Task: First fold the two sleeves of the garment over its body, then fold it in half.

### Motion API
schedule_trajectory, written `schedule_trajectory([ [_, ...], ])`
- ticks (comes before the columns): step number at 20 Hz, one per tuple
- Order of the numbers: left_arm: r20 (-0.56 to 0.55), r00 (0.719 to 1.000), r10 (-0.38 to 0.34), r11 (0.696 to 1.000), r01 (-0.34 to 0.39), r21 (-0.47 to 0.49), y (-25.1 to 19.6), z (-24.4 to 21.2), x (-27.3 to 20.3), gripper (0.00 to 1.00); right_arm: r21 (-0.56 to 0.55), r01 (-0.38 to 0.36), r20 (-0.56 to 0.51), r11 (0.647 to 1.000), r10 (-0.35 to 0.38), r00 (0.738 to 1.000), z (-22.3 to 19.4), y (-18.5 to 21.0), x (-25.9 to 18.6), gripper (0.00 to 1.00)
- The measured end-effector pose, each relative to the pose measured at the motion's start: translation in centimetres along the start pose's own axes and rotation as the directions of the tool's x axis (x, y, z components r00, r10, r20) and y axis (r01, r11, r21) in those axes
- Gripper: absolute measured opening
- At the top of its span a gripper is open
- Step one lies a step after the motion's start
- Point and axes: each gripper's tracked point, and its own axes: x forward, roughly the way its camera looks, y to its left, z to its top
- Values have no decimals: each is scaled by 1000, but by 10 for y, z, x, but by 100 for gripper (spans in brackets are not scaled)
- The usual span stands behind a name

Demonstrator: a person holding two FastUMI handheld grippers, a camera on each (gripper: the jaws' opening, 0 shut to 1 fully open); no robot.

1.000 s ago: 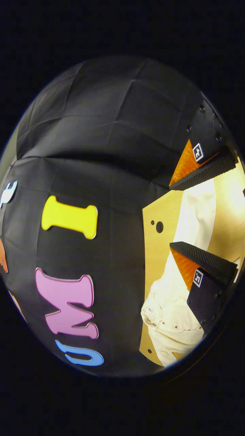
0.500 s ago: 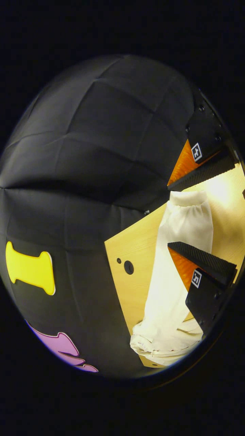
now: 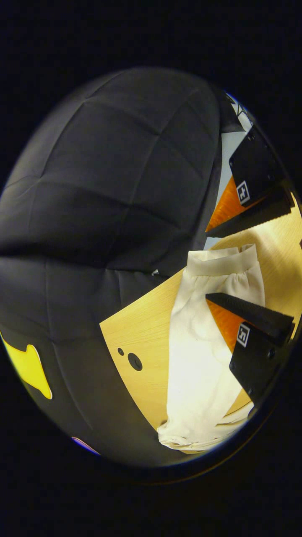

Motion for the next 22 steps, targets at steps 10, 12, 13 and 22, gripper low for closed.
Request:
schedule_trajectory([
  [10,6,1000,-4,999,4,-42,30,-4,-9,98,-18,-33,24,999,33,999,19,32,-27,9],
  [12,13,1000,12,998,-11,-56,43,-6,-14,98,-75,-67,81,995,73,994,34,55,-52,8],
  [13,16,1000,26,998,-25,-56,52,-7,-16,97,-105,-88,100,991,98,990,41,72,-64,8],
  [22,16,990,143,988,-141,-69,134,-32,-46,97,-369,-315,139,874,387,912,68,271,-151,8],
])
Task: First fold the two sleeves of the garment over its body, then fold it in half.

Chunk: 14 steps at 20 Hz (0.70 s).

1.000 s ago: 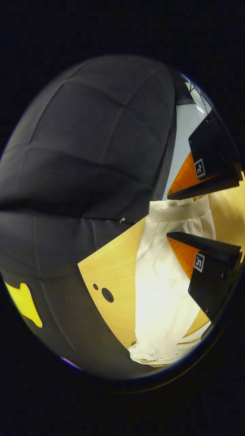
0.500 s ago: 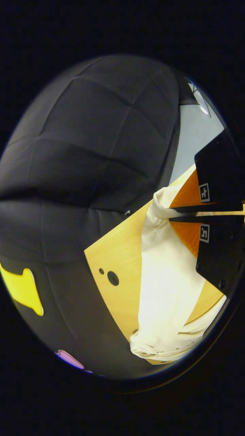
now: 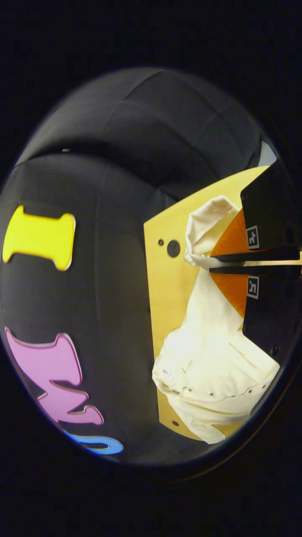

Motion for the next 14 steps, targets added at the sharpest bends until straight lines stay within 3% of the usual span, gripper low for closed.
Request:
schedule_trajectory([
  [4,-12,999,51,998,-52,-43,32,-14,-12,97,-85,-144,9,986,145,989,16,108,2,8],
  [7,-27,995,95,994,-97,-56,62,-25,-18,97,-137,-227,-34,964,224,974,11,164,4,8],
  [14,-75,974,212,970,-219,-109,137,-56,-34,98,-46,-428,-127,903,419,899,-28,314,9,8],
])
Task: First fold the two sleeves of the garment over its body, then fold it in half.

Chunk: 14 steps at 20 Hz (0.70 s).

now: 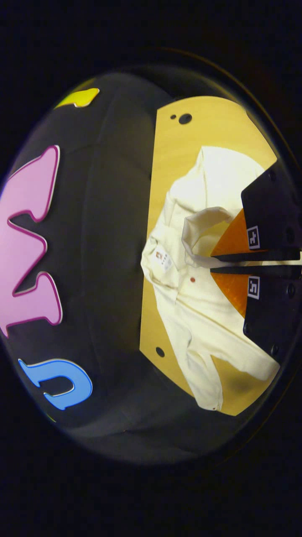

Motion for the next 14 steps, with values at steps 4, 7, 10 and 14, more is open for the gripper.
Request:
schedule_trajectory([
  [4,-42,998,44,999,-44,-11,31,-26,2,98,70,-136,11,988,136,991,-9,61,28,9],
  [7,-71,996,51,998,-53,-18,45,-48,9,98,117,-209,52,971,205,978,-8,86,42,30],
  [10,-85,995,50,998,-54,-40,56,-65,20,98,114,-205,66,972,198,978,-9,88,46,80],
  [14,-121,987,104,988,-116,-99,99,-87,44,96,-29,-129,122,991,132,984,4,72,16,98],
])
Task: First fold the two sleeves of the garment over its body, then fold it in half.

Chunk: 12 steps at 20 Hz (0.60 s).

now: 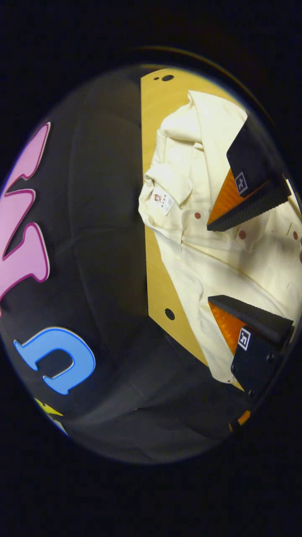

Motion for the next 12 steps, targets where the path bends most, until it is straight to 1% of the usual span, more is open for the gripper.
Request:
schedule_trajectory([
  [1,-4,1000,26,1000,-26,-15,18,-3,9,98,-45,18,29,999,-16,999,8,-2,-13,98],
  [3,-28,994,103,994,-104,-33,60,-12,31,98,-115,50,91,992,-39,995,24,-4,-44,98],
  [5,-63,983,175,983,-179,-53,102,-22,52,98,-133,72,157,988,-51,986,40,-1,-74,98],
  [7,-114,964,241,966,-250,-68,144,-38,76,99,-138,92,207,986,-62,976,53,0,-106,97],
  [9,-162,949,269,955,-284,-80,172,-54,99,99,-143,117,253,983,-78,964,64,1,-133,97],
  [11,-221,921,320,936,-343,-73,203,-75,119,99,-147,177,301,973,-127,945,72,-10,-153,98],
  [12,-246,912,327,932,-355,-79,214,-82,126,99,-144,201,322,969,-146,935,77,-12,-164,98],
])
